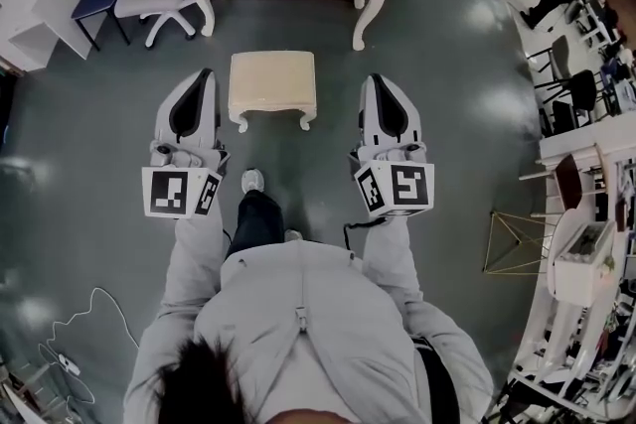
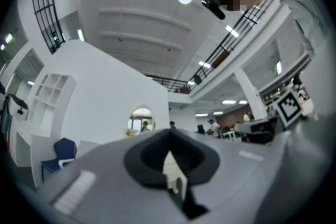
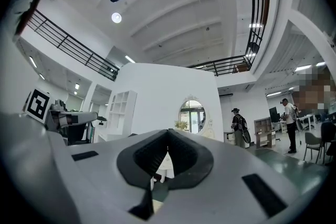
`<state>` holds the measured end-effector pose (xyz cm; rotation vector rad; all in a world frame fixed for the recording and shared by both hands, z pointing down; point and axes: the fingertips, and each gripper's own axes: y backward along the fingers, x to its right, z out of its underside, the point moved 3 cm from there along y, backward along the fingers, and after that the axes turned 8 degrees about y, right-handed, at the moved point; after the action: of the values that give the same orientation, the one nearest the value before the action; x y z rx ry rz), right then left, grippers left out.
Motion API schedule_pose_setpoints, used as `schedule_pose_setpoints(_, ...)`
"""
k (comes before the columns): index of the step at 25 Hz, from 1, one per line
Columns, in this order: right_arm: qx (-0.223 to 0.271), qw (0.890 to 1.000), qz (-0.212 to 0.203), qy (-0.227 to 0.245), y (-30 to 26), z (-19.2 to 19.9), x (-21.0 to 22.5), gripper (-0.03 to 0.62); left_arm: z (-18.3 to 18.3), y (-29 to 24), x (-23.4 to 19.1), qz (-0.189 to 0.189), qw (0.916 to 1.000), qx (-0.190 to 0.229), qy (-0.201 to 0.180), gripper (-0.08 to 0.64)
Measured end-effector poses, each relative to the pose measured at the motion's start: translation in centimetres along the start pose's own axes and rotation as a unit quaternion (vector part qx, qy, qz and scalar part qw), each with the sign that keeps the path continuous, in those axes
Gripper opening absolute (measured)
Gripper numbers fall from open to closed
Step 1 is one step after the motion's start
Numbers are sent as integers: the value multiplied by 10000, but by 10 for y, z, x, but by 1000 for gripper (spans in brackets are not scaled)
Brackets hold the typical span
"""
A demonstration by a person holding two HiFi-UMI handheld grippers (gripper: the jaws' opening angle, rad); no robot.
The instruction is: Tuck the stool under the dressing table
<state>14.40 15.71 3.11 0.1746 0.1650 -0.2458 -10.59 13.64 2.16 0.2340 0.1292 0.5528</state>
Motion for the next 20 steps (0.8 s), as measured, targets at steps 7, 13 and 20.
schedule_pose_setpoints(7,-41,9999,160,-34,-63,14,5,2,13,-51,-43,138,9999,-84,-54,5)
schedule_pose_setpoints(13,-23,9995,307,-31,-121,17,2,3,17,-93,-90,252,9996,-105,-58,5)
schedule_pose_setpoints(20,-85,9988,471,-20,-178,27,-6,2,29,-132,-142,376,9992,-146,47,5)
